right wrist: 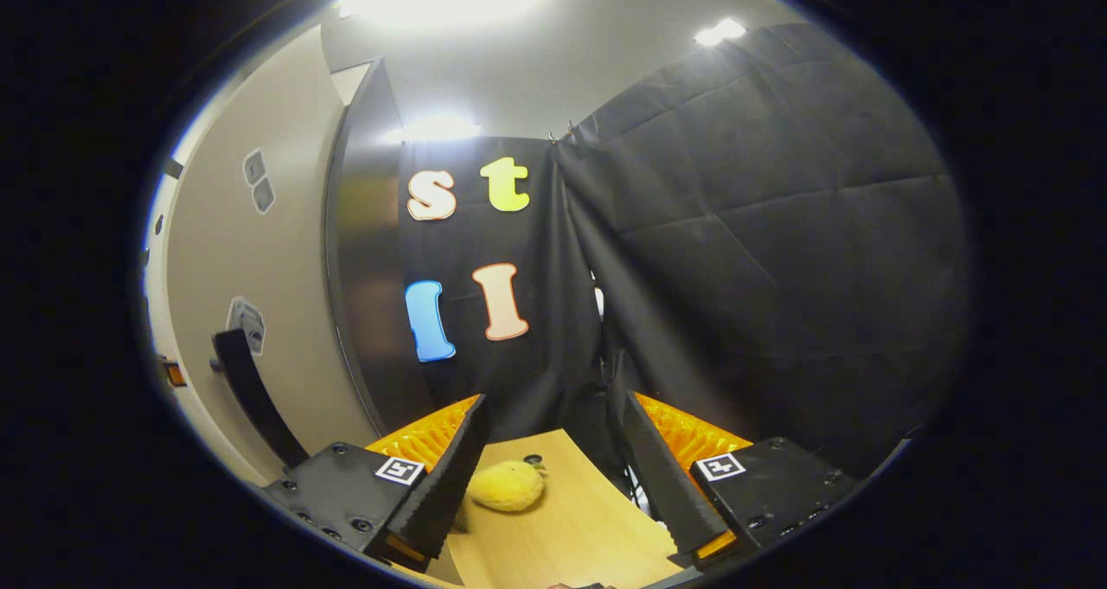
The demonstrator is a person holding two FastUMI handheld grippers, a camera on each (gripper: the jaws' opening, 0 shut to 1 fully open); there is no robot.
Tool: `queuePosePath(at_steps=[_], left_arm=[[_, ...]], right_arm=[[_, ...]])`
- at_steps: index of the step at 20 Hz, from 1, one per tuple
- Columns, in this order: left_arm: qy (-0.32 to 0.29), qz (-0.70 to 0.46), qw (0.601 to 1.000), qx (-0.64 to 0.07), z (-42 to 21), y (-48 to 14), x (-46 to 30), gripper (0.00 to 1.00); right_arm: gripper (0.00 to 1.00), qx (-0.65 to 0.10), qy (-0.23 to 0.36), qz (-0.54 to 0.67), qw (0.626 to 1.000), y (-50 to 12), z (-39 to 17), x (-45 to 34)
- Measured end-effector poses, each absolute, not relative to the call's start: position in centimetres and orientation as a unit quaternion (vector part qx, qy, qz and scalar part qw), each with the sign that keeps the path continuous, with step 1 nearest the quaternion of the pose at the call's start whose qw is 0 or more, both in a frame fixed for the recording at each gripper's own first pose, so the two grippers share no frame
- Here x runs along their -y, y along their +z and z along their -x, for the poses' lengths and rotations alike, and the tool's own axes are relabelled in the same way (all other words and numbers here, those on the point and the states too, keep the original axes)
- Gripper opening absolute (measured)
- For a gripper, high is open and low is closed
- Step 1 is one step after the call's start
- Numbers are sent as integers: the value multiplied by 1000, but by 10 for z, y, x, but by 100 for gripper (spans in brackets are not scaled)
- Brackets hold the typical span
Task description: Grab one shoe with the right hand and put it into the shoe cabinet, grab the other shoe with the left hand and put it into the shoe cabinet; then close the right door with the right hand and the left door with the left hand.
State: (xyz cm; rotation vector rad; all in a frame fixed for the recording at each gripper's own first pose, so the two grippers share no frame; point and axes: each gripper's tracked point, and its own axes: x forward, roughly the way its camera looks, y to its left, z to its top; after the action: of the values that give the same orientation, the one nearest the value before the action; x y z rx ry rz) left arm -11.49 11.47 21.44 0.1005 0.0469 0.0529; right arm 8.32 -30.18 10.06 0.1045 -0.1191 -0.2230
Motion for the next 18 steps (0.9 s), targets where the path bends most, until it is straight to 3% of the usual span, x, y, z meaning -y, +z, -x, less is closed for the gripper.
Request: queuePosePath(at_steps=[7, 8, 9, 10, 11, 12, 18], left_arm=[[28, -40, 999, 11, 166, 212, -99, 100], [27, -31, 999, 15, 166, 210, -105, 94], [33, -26, 999, 16, 169, 211, -110, 94], [44, -24, 999, 16, 173, 213, -111, 97], [57, -24, 998, 13, 175, 213, -114, 94], [71, -25, 997, 11, 181, 212, -115, 94], [129, -20, 991, 5, 220, 200, -134, 94]], right_arm=[[98, 70, -77, 0, 995, 125, -111, 298], [98, 68, -61, -2, 996, 123, -112, 287], [93, 61, -46, -1, 997, 119, -115, 279], [98, 52, -29, 3, 998, 116, -118, 271], [93, 42, -11, 9, 999, 112, -122, 262], [98, 35, 5, 12, 999, 109, -122, 254], [98, 9, 84, 28, 996, 97, -114, 207]])
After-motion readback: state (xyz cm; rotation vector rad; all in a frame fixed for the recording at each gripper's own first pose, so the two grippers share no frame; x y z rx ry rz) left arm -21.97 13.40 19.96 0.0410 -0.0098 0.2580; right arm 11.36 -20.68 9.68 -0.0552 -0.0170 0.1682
